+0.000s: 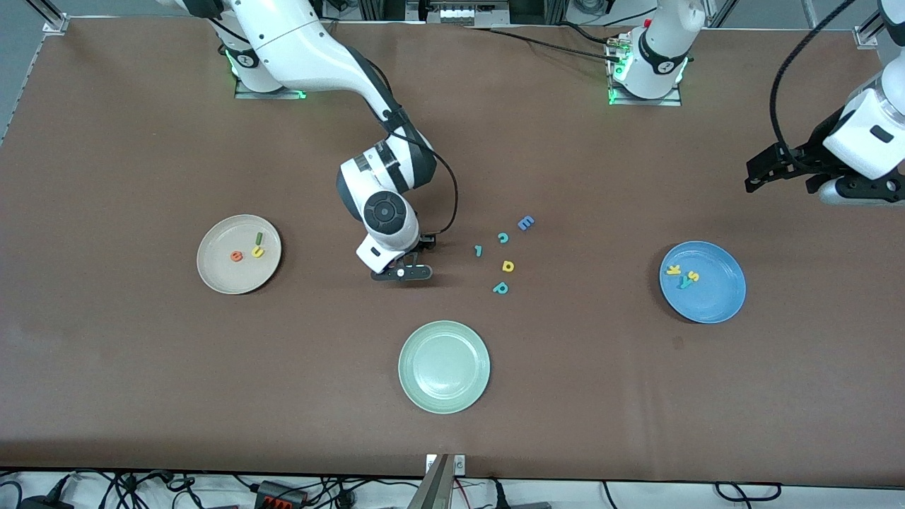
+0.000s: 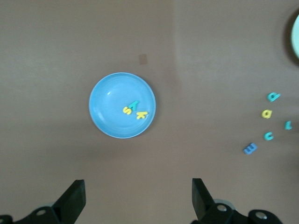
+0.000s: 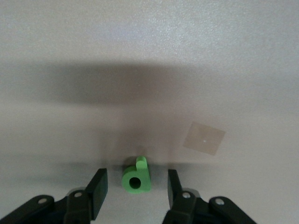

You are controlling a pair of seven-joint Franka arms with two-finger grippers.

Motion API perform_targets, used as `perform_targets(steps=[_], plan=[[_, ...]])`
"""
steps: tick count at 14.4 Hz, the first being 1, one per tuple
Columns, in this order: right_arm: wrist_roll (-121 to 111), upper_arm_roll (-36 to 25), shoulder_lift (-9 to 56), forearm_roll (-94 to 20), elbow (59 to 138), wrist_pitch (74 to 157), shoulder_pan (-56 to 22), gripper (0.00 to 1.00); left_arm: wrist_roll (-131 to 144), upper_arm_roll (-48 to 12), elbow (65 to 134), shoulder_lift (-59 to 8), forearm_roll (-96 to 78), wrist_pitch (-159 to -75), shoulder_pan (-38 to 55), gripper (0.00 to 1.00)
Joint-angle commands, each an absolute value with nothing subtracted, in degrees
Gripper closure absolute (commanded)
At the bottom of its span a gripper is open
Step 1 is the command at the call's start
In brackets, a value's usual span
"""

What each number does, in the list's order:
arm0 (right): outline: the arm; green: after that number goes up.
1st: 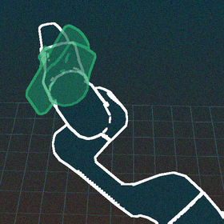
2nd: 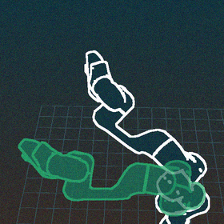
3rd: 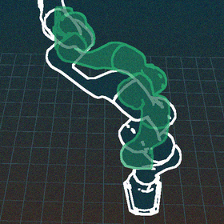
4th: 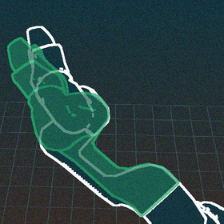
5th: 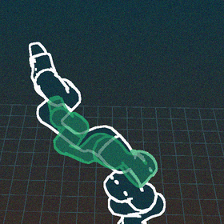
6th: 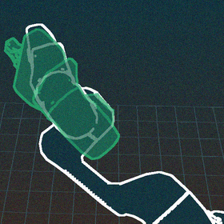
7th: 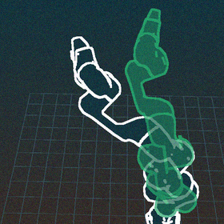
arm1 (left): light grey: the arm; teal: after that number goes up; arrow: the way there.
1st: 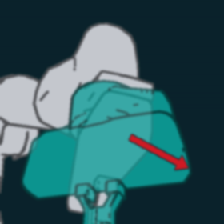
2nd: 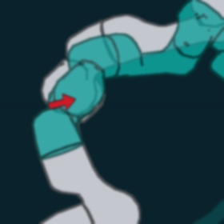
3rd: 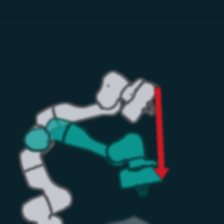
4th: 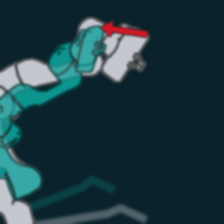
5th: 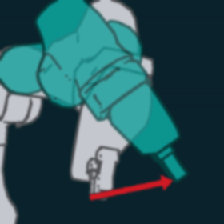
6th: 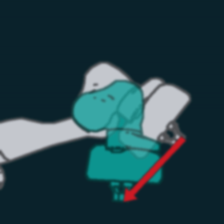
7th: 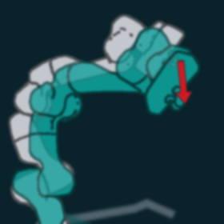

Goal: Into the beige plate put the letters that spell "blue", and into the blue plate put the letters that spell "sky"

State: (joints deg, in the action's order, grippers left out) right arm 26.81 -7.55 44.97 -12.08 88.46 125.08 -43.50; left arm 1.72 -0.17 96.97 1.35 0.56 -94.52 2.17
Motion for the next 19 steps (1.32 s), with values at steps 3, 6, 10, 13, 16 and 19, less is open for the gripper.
perform_targets(steps=[3, 6, 10, 13, 16, 19], plan=[[27.68, -7.38, 45.53, -11.86, 87.36, 124.98, -43.51, 0.57, 1.50, -4.92, 96.69, 0.97, 2.20, -95.19, -2.11, 0.00], [27.69, -7.38, 45.53, -11.78, 87.36, 125.07, -43.51, 0.57, 1.67, -5.18, 96.42, 0.88, 2.11, -95.10, -1.85, 0.00], [27.77, -7.38, 45.62, -11.95, 87.36, 125.07, -43.51, 0.58, 1.76, -5.10, 96.42, 0.79, 2.11, -95.01, -2.02, 0.00], [27.86, -7.38, 45.88, -11.95, 87.36, 125.07, -43.51, 0.60, 1.76, -5.10, 96.42, 0.88, 2.20, -94.92, -2.02, 0.00], [27.86, -7.38, 45.79, -11.95, 87.36, 125.07, -43.51, 0.71, 1.76, -5.10, 96.42, 0.88, 2.20, -94.92, -1.93, 0.00], [27.60, -7.38, 45.53, -11.95, 87.28, 124.98, -43.42, 0.93, 1.76, -5.19, 96.42, 0.88, 2.20, -94.92, -1.93, 0.00]])
